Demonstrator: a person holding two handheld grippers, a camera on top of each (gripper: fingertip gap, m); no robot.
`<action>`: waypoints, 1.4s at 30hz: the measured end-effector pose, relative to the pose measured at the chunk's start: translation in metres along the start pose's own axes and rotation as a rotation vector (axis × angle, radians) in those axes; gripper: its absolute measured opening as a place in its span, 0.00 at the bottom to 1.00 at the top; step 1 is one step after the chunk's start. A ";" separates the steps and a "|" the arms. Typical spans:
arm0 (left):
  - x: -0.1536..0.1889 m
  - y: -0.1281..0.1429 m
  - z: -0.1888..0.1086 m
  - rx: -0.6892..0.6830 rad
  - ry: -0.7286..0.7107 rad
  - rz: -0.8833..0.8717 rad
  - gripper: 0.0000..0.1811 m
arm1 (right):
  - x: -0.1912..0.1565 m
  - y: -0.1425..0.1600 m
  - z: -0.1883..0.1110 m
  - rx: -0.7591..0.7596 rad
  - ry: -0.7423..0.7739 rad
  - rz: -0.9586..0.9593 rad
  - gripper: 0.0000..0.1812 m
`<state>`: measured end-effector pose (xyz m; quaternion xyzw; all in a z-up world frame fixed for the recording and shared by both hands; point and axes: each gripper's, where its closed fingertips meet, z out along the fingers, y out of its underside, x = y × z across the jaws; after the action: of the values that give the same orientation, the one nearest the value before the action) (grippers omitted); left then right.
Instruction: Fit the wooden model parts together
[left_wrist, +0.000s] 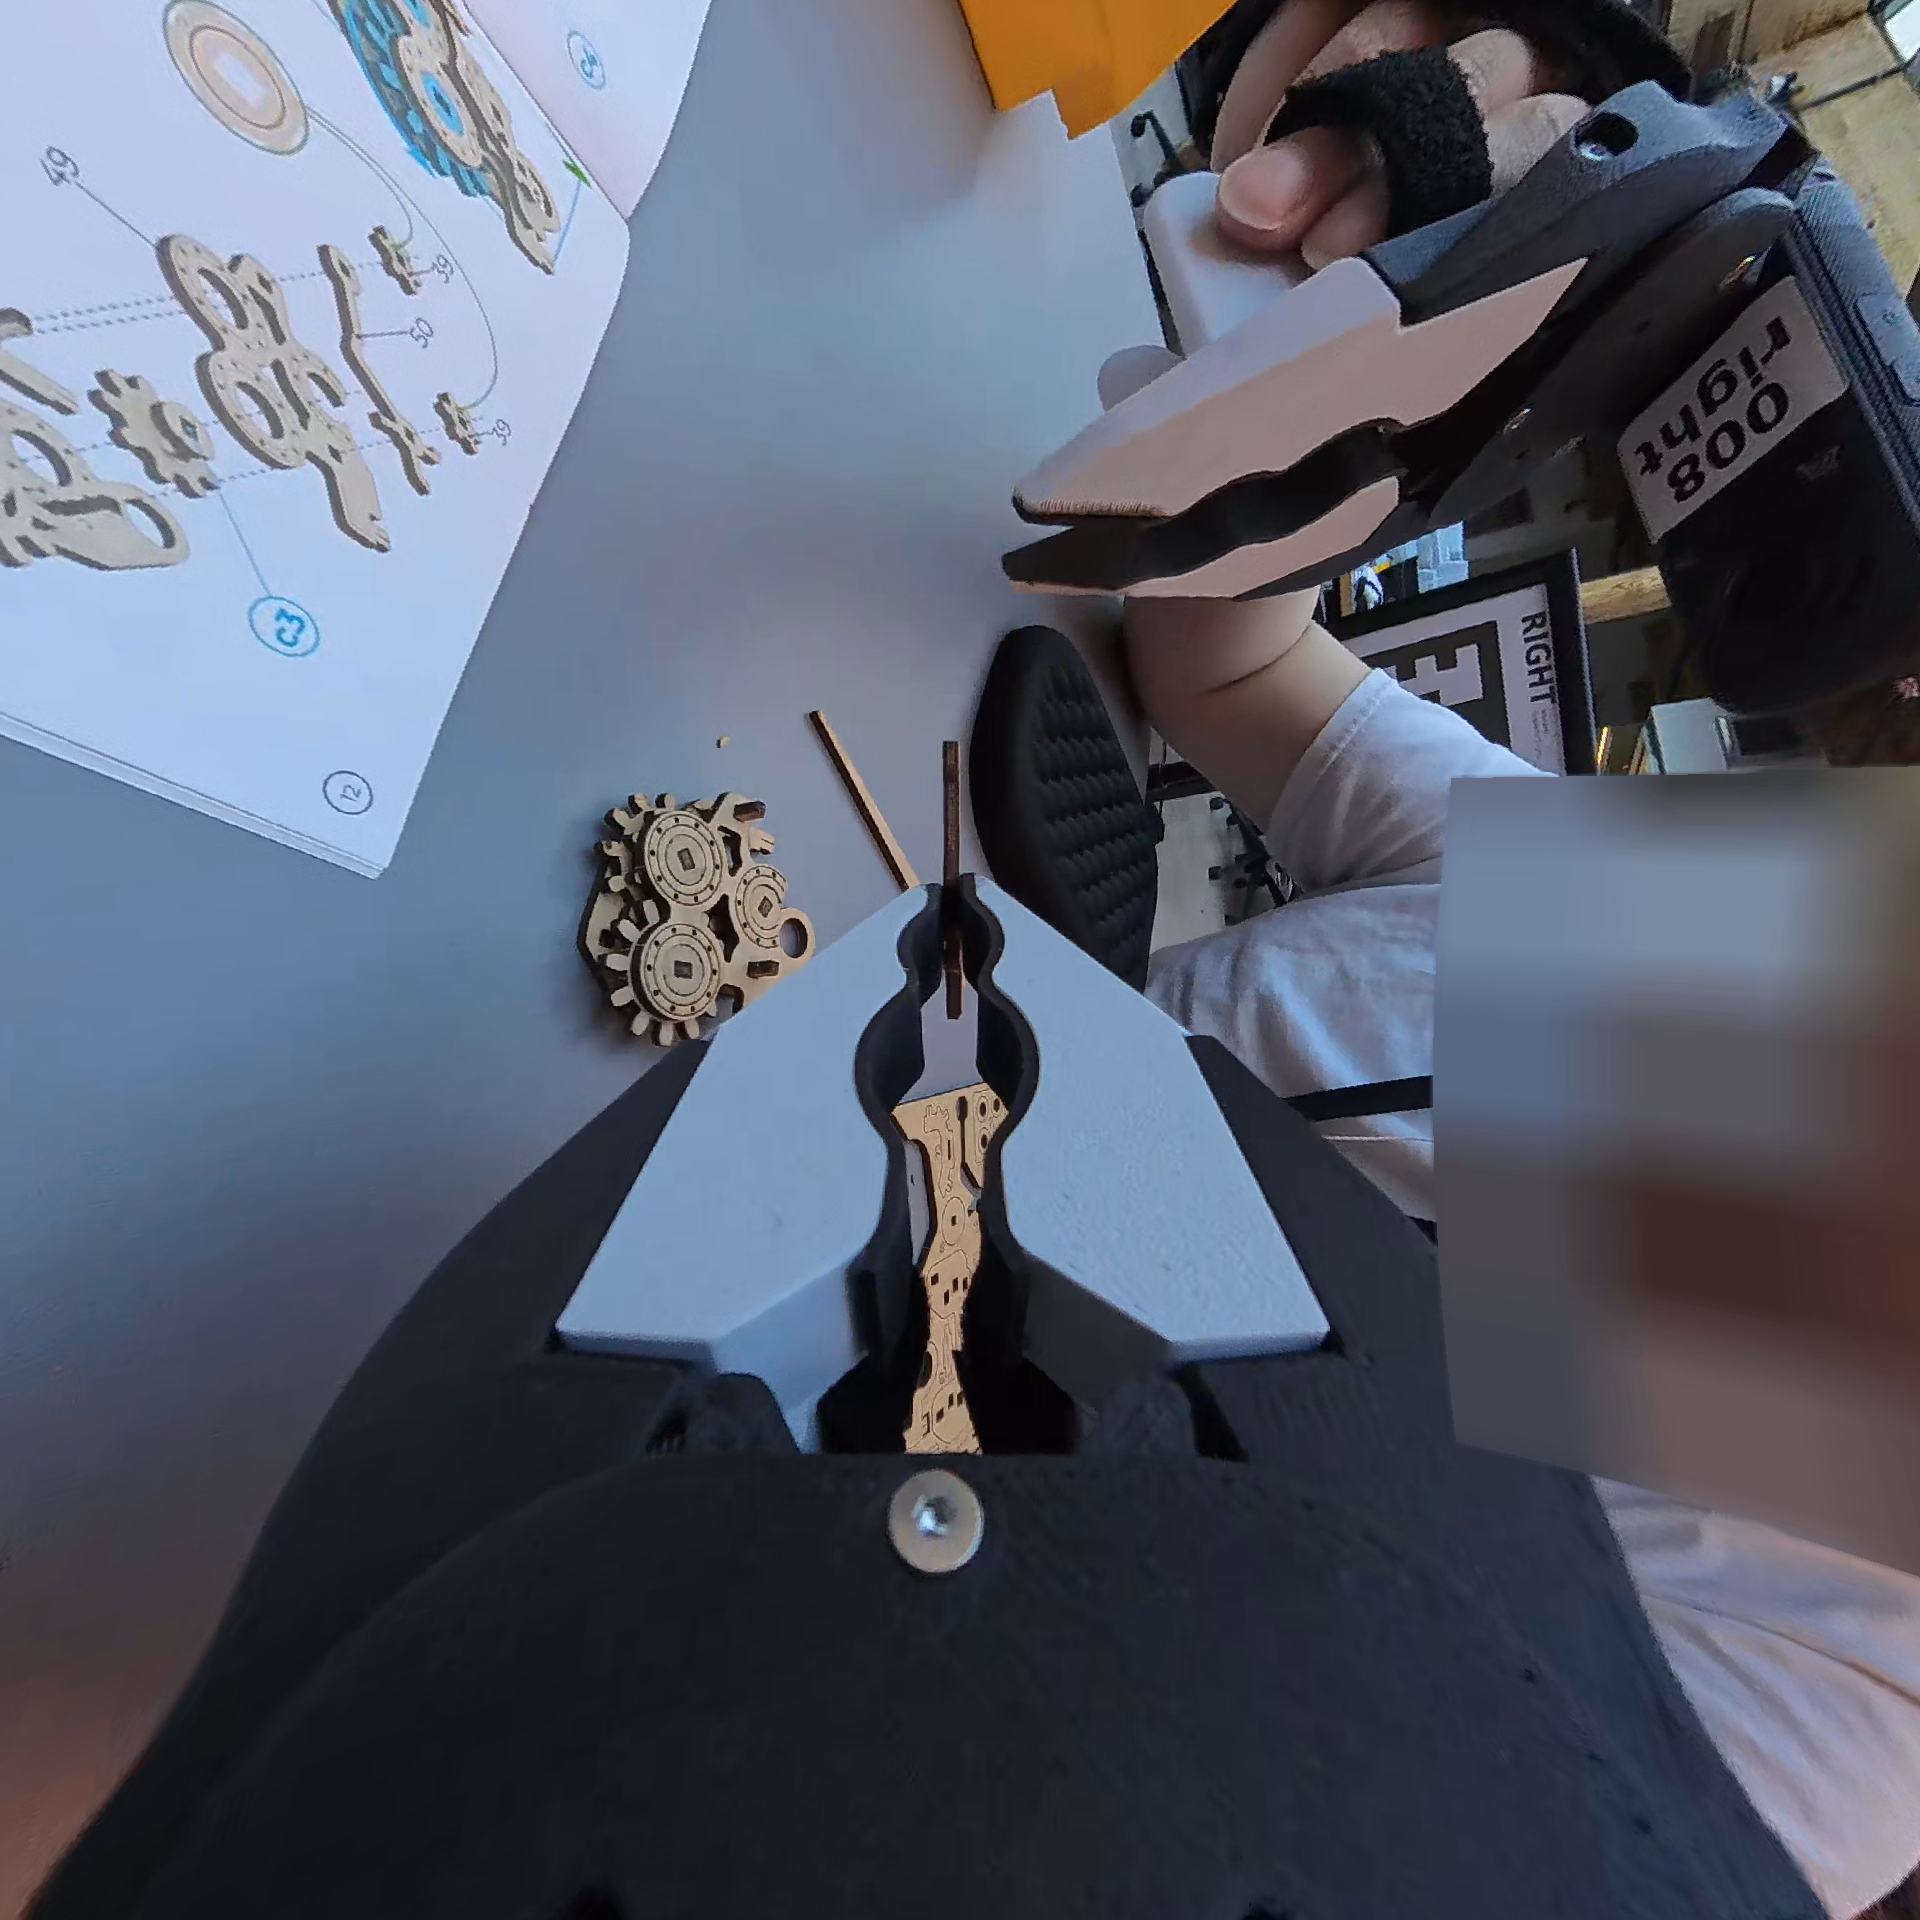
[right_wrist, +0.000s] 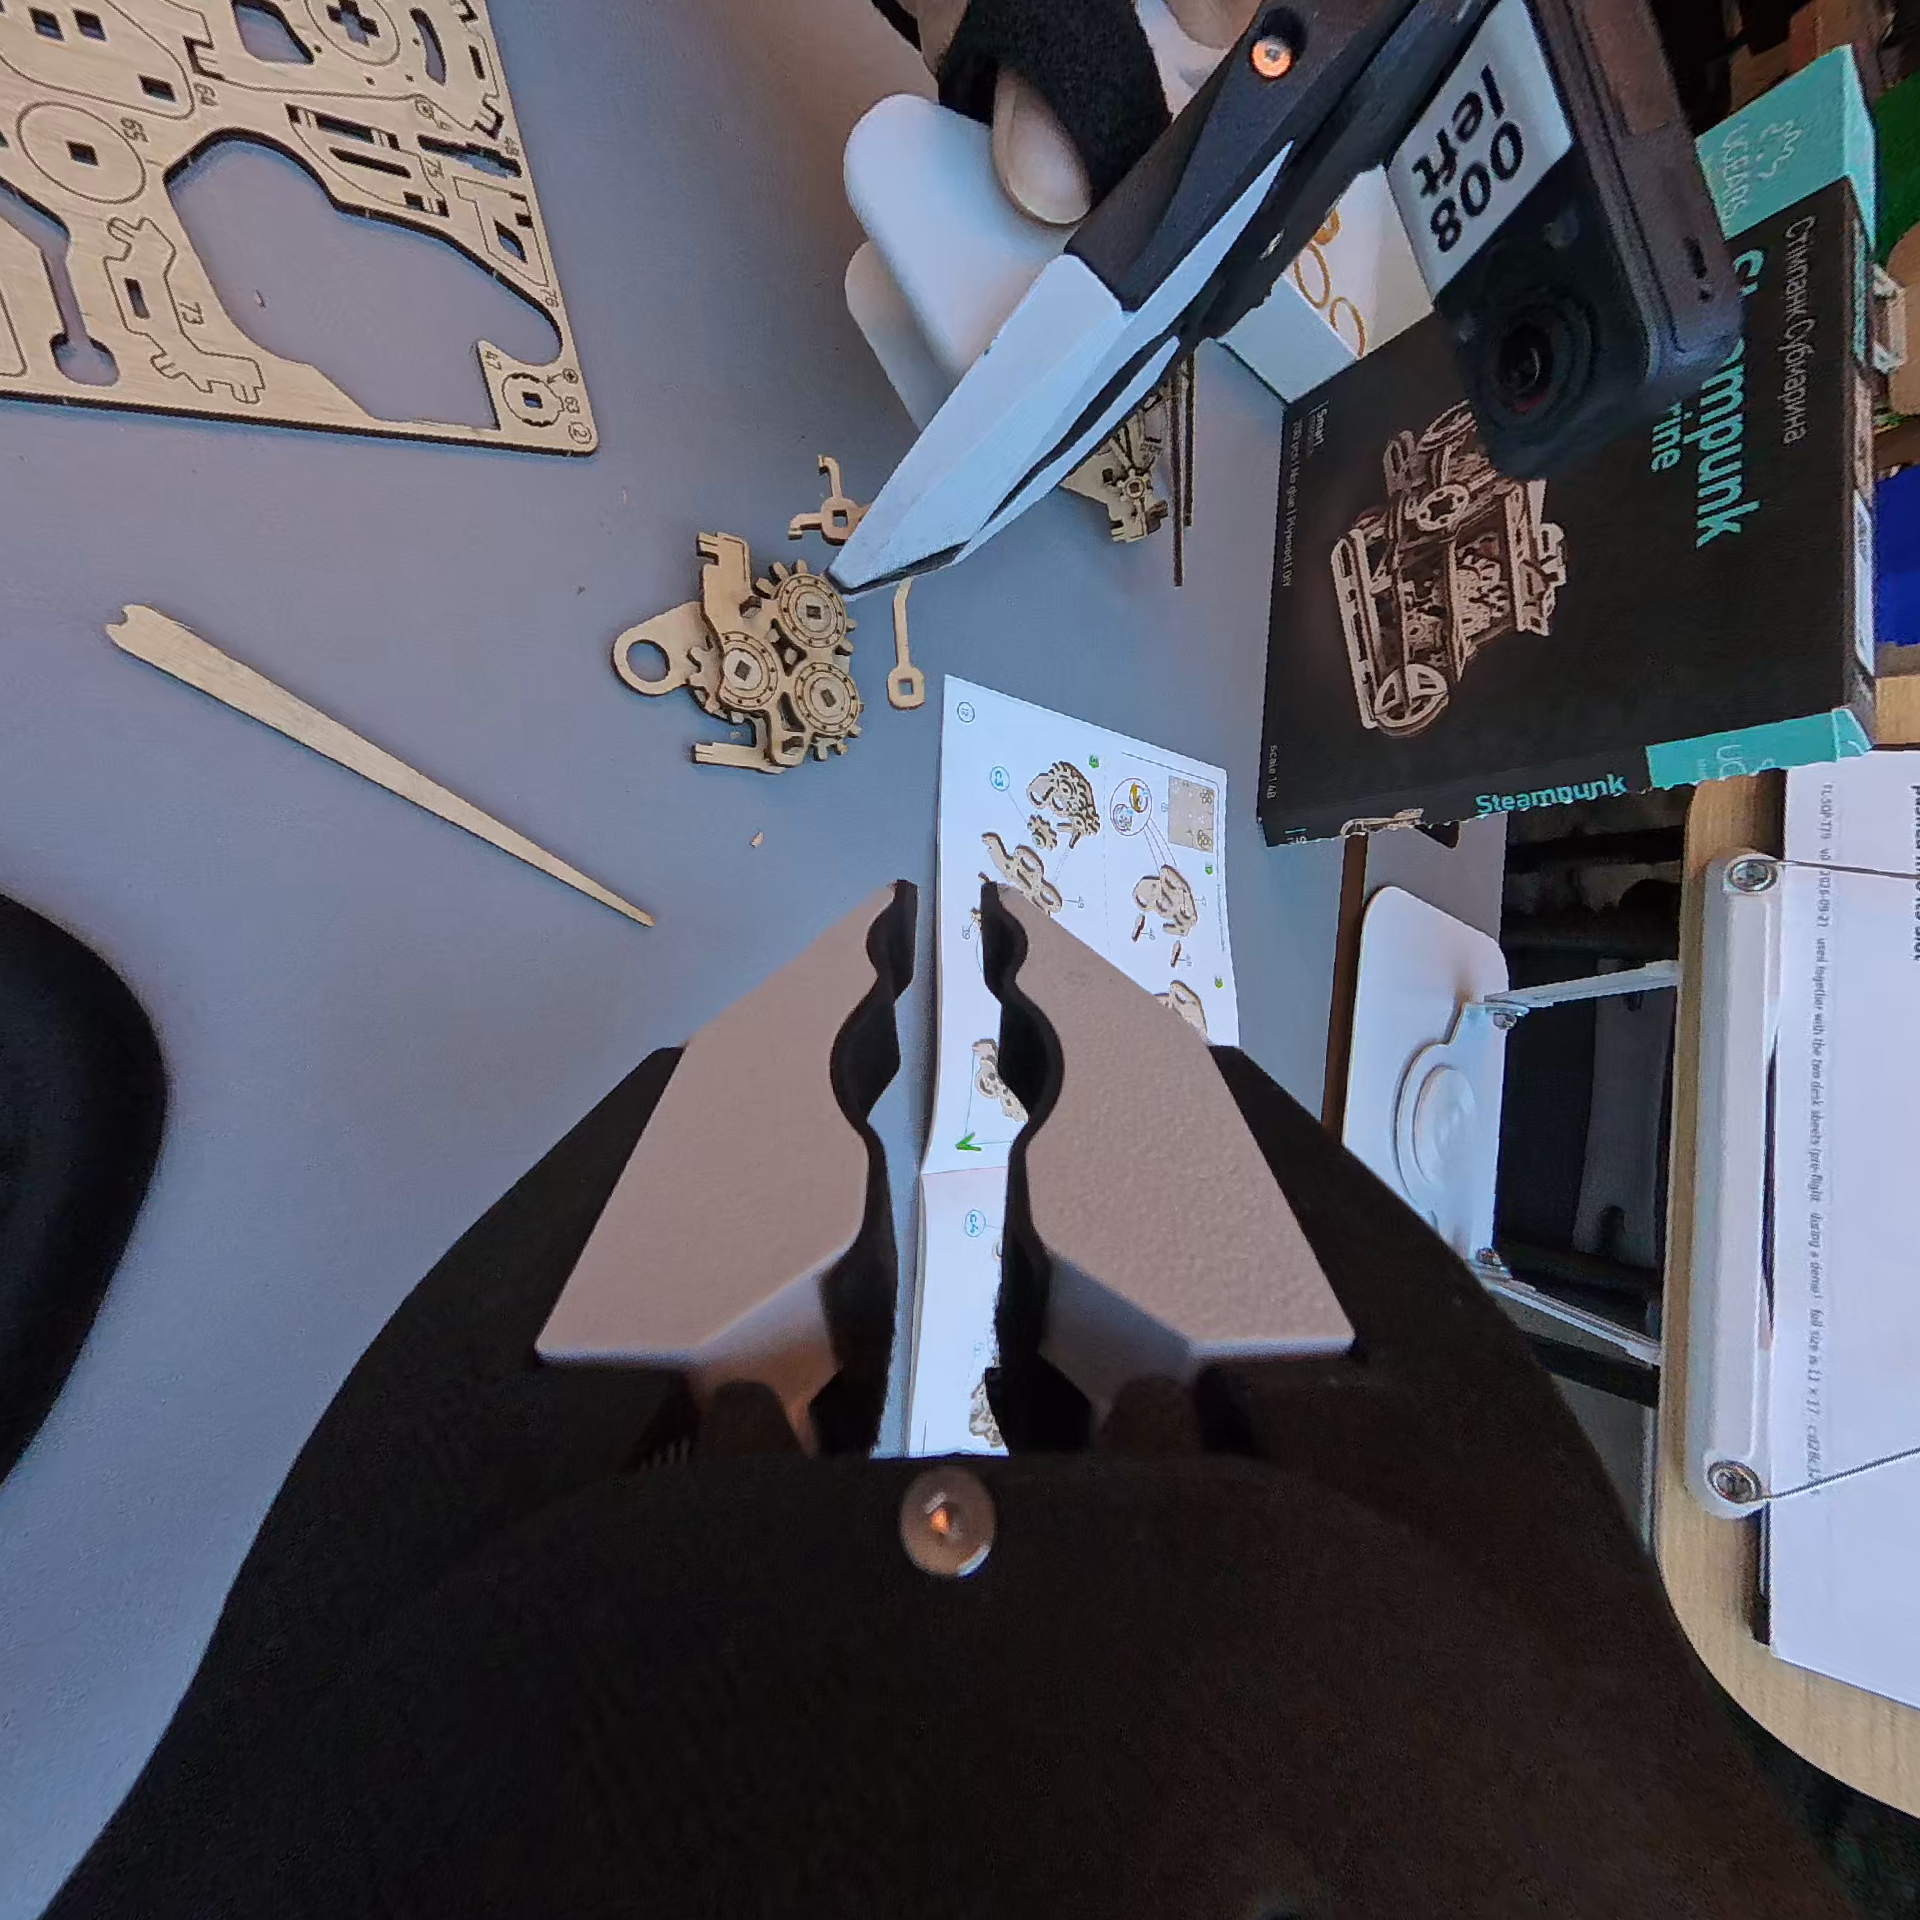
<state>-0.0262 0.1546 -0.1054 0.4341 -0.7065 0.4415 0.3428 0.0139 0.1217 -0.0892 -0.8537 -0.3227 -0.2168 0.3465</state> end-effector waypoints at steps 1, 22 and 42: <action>0.001 0.001 0.002 -0.009 0.002 0.001 0.00 | -0.002 -0.001 -0.001 0.006 0.004 -0.007 0.06; -0.011 0.000 0.007 -0.061 0.016 -0.075 0.00 | 0.000 -0.027 0.005 0.486 0.094 0.179 0.08; -0.011 0.002 0.005 -0.033 -0.007 -0.063 0.00 | 0.046 0.020 0.003 0.356 0.597 0.285 0.00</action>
<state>-0.0244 0.1539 -0.1170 0.4519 -0.7008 0.4171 0.3614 0.0607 0.1313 -0.0734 -0.7155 -0.1179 -0.3461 0.5952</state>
